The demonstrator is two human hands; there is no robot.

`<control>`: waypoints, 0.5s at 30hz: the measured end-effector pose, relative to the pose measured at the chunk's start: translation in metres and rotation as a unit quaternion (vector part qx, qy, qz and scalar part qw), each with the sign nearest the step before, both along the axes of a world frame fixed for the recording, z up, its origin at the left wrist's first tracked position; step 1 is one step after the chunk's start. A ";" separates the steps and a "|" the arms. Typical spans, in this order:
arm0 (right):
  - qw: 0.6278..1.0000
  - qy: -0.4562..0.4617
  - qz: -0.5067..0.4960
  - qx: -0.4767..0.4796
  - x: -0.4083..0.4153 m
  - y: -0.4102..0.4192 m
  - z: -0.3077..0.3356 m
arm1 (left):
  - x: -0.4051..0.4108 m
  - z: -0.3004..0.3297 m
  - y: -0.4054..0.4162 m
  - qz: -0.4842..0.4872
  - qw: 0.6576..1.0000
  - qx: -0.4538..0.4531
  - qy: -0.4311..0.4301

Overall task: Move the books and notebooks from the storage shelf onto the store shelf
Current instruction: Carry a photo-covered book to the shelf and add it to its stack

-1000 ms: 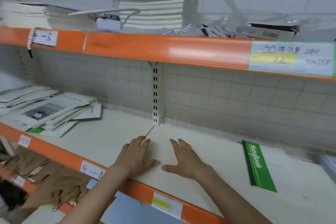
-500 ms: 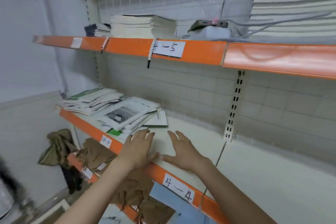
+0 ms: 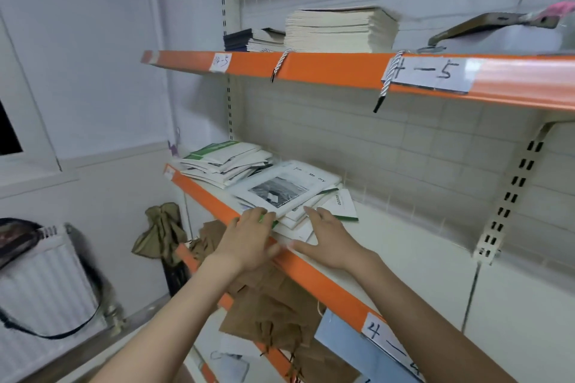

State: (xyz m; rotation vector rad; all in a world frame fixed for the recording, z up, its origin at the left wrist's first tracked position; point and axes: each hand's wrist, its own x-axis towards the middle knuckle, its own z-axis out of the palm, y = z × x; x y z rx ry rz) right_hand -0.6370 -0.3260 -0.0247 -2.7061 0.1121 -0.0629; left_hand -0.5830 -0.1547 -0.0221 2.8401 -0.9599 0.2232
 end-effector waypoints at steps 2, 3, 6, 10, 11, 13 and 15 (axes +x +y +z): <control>1.000 -0.004 -0.002 -0.004 0.011 0.004 -0.001 | 0.011 -0.004 0.005 0.002 1.000 -0.007 0.003; 1.000 -0.006 -0.002 -0.007 0.017 0.005 -0.001 | 0.018 -0.006 0.006 0.003 1.000 -0.011 0.003; 1.000 -0.013 -0.003 -0.013 0.036 0.008 -0.001 | 0.038 -0.010 0.008 0.002 1.000 -0.025 -0.004; 0.999 -0.022 -0.008 -0.026 0.071 0.010 -0.002 | 0.075 -0.008 0.006 -0.005 0.998 -0.053 -0.012; 0.999 -0.023 -0.011 -0.028 0.081 0.009 -0.002 | 0.085 -0.007 0.005 -0.009 0.998 -0.061 -0.009; 0.999 -0.023 -0.018 -0.029 0.100 0.009 0.000 | 0.107 -0.005 0.003 -0.019 0.998 -0.066 -0.006; 0.999 -0.020 -0.033 -0.032 0.118 0.009 0.003 | 0.130 -0.002 0.000 -0.028 0.998 -0.061 -0.004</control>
